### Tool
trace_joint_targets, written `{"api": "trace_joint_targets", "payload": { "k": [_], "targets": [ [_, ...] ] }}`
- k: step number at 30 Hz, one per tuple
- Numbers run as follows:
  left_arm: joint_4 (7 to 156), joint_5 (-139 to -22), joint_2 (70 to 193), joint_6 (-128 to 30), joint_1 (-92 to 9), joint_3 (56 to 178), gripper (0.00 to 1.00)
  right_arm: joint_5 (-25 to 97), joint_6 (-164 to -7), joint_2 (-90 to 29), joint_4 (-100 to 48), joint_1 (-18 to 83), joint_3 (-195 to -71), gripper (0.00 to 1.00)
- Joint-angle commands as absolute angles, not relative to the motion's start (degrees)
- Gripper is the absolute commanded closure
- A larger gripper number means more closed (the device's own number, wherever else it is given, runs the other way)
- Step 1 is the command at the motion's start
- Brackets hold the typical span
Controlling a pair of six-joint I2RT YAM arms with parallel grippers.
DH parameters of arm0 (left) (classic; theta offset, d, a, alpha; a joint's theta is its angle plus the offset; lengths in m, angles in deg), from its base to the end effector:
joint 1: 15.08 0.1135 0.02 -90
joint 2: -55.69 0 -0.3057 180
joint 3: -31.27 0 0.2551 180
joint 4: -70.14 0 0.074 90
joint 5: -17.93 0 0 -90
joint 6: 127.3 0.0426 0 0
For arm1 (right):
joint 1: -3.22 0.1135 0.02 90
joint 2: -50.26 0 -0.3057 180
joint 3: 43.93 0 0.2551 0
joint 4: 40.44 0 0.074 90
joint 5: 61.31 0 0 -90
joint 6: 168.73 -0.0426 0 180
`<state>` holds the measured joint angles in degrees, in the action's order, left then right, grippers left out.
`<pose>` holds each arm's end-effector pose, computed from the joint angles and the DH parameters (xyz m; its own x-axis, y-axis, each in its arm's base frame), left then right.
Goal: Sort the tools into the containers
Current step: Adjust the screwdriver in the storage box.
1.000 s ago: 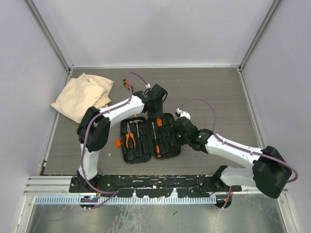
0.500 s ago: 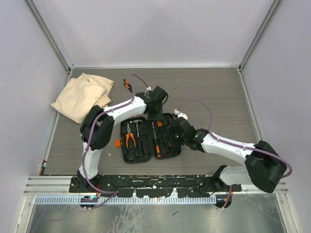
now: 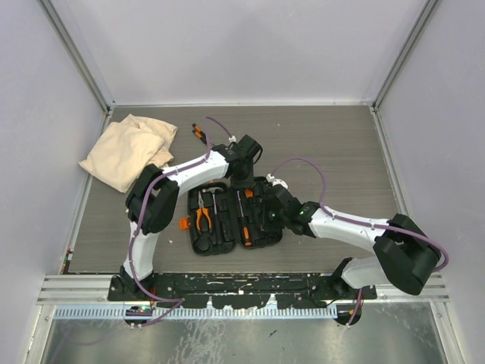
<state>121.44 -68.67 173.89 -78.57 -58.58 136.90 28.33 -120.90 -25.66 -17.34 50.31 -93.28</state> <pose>0.3389 -0.3181 0.2228 -0.9302 -0.0250 -0.3661 0.0727 0.9654 -0.2505 0.1699 0.1824 0.2070 -0.8745 0.0452 -0.4829 -0.1923 0.8817 0.4309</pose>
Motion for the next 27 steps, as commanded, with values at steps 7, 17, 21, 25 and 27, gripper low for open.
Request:
{"api": "trace_joint_targets", "payload": {
  "k": [7, 17, 21, 25, 27],
  "targets": [
    [120.9, -69.4, 174.7, -78.8, -58.9, 138.3, 0.75, 28.7, -120.7, -25.7, -19.9, 50.8, -94.0, 0.99],
    [121.0, -69.6, 174.8, -78.8, -58.9, 138.5, 0.75, 29.0, -120.7, -26.2, -20.8, 50.9, -94.3, 0.99],
    [121.1, -69.7, 175.0, -78.8, -58.9, 138.6, 0.75, 28.6, -120.6, -25.8, -20.7, 51.1, -94.2, 0.99],
    [121.0, -69.8, 175.0, -78.9, -58.9, 138.3, 0.75, 29.0, -120.6, -26.4, -21.1, 51.1, -94.1, 0.99],
    [121.0, -69.7, 175.0, -78.9, -58.9, 138.1, 0.75, 28.8, -120.4, -26.9, -21.0, 51.2, -93.9, 0.99]
  ]
}}
